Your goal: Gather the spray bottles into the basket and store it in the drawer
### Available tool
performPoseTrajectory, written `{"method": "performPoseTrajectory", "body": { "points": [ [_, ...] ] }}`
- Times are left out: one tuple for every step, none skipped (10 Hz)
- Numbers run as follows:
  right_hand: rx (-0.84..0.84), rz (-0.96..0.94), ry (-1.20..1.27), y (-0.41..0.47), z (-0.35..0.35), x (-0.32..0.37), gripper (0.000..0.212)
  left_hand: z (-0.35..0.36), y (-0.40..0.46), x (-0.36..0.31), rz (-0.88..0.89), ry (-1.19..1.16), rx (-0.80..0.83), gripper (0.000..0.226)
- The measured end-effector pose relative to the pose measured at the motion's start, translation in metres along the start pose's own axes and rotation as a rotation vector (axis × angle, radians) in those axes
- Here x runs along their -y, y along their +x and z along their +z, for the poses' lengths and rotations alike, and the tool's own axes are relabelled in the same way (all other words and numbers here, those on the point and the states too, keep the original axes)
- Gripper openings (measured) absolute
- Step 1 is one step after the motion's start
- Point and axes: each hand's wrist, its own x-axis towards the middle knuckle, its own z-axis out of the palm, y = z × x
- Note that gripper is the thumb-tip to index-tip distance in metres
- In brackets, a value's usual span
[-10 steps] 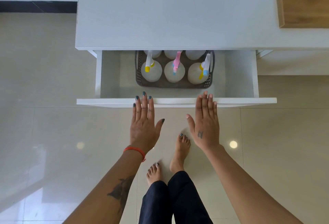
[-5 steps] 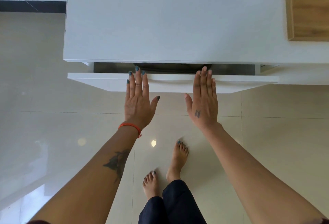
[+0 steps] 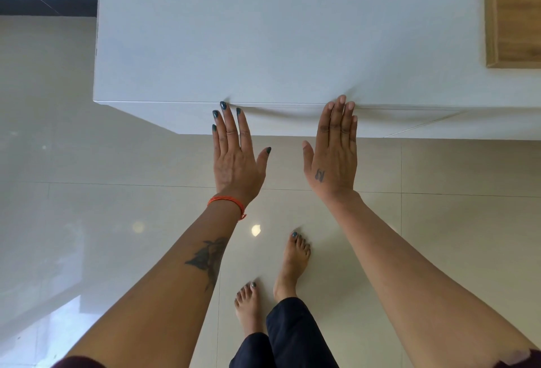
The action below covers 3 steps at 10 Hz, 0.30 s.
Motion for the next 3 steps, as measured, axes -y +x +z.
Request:
{"method": "performPoseTrajectory", "body": {
  "points": [
    [0.008,-0.018,0.011,0.0,-0.007,0.0,0.071,-0.005,-0.002,-0.002,-0.001,-0.031,-0.005,0.079],
    [0.042,0.007,0.035,-0.001,-0.017,0.003,0.068,-0.014,-0.005,-0.006,-0.022,-0.071,-0.023,0.078],
    [0.052,0.004,0.071,-0.003,-0.025,0.003,0.065,-0.023,-0.007,-0.007,0.021,-0.092,-0.024,0.077]
  ]
}}
